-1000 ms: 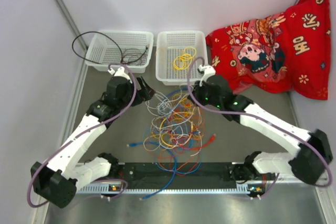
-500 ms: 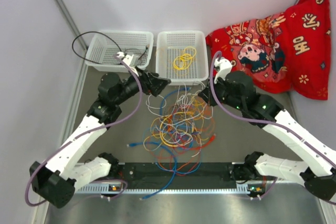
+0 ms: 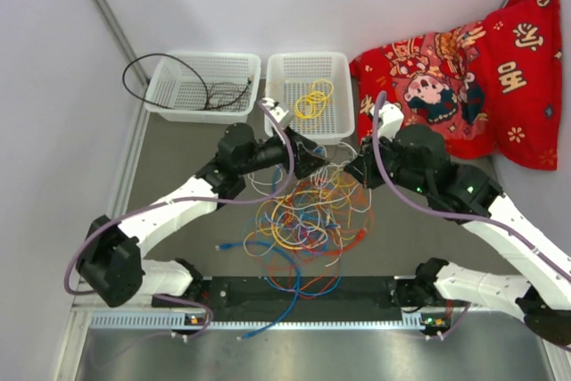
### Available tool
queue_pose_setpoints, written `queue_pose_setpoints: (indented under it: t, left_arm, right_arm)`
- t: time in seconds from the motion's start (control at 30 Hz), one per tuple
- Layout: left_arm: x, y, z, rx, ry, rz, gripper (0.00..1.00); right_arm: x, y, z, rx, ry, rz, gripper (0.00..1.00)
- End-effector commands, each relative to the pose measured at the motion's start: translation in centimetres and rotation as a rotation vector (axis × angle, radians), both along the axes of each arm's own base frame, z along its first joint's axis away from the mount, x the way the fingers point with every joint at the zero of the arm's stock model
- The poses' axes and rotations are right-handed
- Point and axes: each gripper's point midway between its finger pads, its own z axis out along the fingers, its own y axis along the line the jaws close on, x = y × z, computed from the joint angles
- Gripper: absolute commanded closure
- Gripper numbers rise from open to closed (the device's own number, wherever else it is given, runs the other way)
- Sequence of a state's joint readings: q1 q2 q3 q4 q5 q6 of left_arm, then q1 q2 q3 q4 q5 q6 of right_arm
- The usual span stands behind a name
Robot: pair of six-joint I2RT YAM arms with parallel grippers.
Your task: Untangle the cables
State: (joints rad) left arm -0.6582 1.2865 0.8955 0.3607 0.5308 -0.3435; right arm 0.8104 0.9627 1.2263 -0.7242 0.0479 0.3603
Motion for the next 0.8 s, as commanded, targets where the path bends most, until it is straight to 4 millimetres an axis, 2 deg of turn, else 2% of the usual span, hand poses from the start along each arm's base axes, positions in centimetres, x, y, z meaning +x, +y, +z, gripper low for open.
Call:
queue_pose_setpoints:
  t: [0.0, 0.2, 0.23, 0.43, 0.5, 0.53, 0.6, 0.63, 0.7, 0.73, 0.77]
  left_arm:
    - [0.1, -1.8, 2.4, -0.062, -0.135, -0.018, 0.27]
    - [0.9, -4.2, 2.8, -0.087, -0.144, -0.014, 0.31]
    - [1.3, -4.5, 2.4, -0.081, -0.138, -0.011, 0.32]
    - [3.1, -5.2, 3.1, -0.108, -0.142, 0.052, 0.37]
    - [3.5, -5.4, 3.2, -0.117, -0.139, 0.061, 0.42]
    - [3.7, -5.5, 3.6, -0.126, -0.142, 0.070, 0.62]
    - [4.0, -5.6, 3.9, -0.134, -0.125, 0.081, 0.81]
    - [4.2, -5.5, 4.4, -0.145, -0.122, 0.093, 1.00]
    - [4.5, -4.5, 6.2, -0.180, -0.123, 0.152, 1.00]
    - [4.5, -4.1, 7.0, -0.191, -0.130, 0.173, 1.00]
    - [5.0, -3.3, 7.9, -0.203, -0.134, 0.223, 1.00]
  right_arm:
    - [-0.9, -0.1, 2.4, 0.050, -0.039, 0.021, 1.00]
    - [-1.2, -0.4, 2.1, 0.045, -0.034, 0.022, 1.00]
    - [-1.3, -0.5, 2.2, 0.049, -0.038, 0.024, 1.00]
    - [-1.8, -0.6, 1.9, 0.054, -0.030, 0.032, 1.00]
    - [-1.8, -0.6, 1.8, 0.057, -0.030, 0.034, 1.00]
    - [-1.9, -0.6, 1.7, 0.057, -0.028, 0.032, 1.00]
    - [-1.8, -0.8, 1.6, 0.053, -0.032, 0.024, 1.00]
    - [-1.8, -1.0, 1.6, 0.052, -0.034, 0.019, 1.00]
    - [-1.8, -1.4, 1.9, 0.055, -0.048, 0.004, 0.98]
    - [-1.7, -1.6, 1.9, 0.052, -0.053, -0.004, 0.88]
    - [-1.6, -1.9, 2.1, 0.054, -0.062, -0.016, 0.59]
